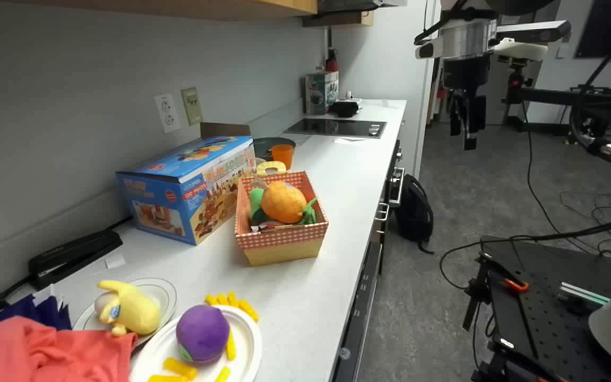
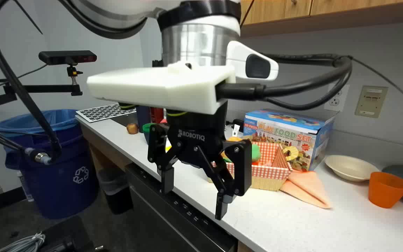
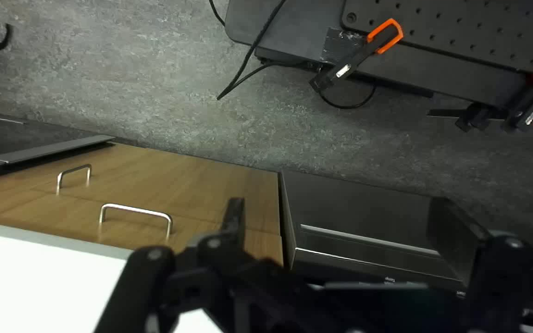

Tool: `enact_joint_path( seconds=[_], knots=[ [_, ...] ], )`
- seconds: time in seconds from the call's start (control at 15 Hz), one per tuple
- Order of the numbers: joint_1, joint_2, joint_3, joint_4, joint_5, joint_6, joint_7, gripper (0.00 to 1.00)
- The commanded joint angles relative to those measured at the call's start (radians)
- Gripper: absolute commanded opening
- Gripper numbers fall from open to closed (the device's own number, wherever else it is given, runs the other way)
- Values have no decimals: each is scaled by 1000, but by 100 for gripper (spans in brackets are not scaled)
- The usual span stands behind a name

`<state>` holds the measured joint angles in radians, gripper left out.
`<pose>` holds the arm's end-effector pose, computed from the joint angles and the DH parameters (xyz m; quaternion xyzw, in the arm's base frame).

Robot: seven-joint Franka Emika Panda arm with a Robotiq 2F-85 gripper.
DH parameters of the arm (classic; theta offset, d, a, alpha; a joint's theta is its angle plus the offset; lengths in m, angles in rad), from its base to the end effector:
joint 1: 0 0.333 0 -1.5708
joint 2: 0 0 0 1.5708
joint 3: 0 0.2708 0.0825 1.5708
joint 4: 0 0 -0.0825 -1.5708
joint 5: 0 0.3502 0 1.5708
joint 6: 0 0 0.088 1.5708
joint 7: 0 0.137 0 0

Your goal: Put the pineapple plushie on the white plate

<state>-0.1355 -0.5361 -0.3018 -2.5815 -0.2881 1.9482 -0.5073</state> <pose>0.3182 -0.1689 0.3681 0.9899 0.1196 -0.0717 0.0258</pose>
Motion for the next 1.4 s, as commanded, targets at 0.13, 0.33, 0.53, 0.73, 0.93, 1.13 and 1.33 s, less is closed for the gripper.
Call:
enact_joint_path(
  seconds=[0.13,0.33,0.53,0.73,0.93,1.13,1.33],
  knots=[
    [-8,2,8,1,4,0,-3,100],
    [-8,2,8,1,4,0,-3,100],
    [-8,2,8,1,4,0,-3,100],
    [-8,2,8,1,4,0,-3,100],
    [-6,12,15,5,-2,-2,6,100],
    [18,52,37,37,24,11,27,100],
    [53,108,76,102,51,33,46,100]
  ],
)
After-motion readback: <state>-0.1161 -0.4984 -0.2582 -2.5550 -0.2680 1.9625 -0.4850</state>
